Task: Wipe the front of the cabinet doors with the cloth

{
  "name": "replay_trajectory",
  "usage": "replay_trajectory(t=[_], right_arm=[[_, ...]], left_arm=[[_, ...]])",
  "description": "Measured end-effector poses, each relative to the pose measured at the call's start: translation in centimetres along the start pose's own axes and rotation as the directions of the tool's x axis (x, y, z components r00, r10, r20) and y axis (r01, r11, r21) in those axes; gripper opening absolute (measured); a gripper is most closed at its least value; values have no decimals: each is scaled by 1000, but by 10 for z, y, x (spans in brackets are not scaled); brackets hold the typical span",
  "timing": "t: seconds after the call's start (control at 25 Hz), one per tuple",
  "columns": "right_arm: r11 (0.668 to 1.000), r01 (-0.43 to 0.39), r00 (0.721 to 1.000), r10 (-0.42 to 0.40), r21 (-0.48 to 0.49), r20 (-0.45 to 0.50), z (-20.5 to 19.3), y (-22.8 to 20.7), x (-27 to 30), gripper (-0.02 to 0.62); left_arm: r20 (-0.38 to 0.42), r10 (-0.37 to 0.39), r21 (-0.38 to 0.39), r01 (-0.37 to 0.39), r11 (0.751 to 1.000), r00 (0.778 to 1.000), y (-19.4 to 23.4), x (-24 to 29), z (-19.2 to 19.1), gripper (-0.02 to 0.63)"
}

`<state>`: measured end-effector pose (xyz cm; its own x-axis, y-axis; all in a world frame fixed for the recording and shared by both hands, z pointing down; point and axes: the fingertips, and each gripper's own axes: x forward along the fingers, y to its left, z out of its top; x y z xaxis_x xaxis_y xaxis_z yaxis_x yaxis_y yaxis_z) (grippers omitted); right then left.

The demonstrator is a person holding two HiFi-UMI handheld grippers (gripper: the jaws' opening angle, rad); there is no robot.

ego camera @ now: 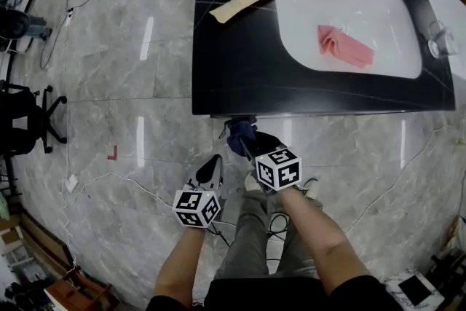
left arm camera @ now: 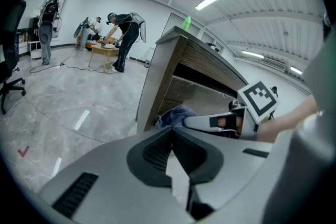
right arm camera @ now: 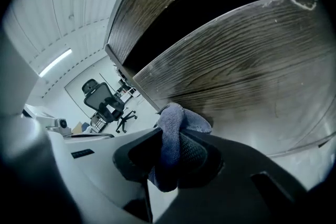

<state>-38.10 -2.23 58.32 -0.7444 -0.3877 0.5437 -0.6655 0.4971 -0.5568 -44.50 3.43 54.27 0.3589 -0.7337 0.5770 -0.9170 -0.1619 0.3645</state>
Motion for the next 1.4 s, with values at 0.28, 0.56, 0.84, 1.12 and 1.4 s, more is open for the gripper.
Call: replay_trajectory(t=[0.28, 0.56, 0.84, 1.12, 1.4], right_arm=[[999, 51, 998, -52, 11, 33, 8, -42, -33, 89], [991, 118, 990, -122, 54, 65, 10, -92, -85, 89], [983, 162, 981, -170, 84, 90, 11, -138, -130, 89], [974, 199, 973, -209, 104, 96, 10, -179, -170, 89], [970, 218, 967, -230, 110, 110, 12, -206, -200, 89]], left_arm=[[-5, -15, 22, 15, 1000, 1000, -26, 17, -1, 9], [-33, -79, 53, 81, 995, 996, -80, 43, -5, 9], [-54, -139, 104, 144, 984, 989, -136, 71, -5, 9], [-46, -151, 113, 155, 981, 987, -178, 95, -5, 9], [-37, -170, 110, 173, 979, 985, -213, 115, -8, 9]])
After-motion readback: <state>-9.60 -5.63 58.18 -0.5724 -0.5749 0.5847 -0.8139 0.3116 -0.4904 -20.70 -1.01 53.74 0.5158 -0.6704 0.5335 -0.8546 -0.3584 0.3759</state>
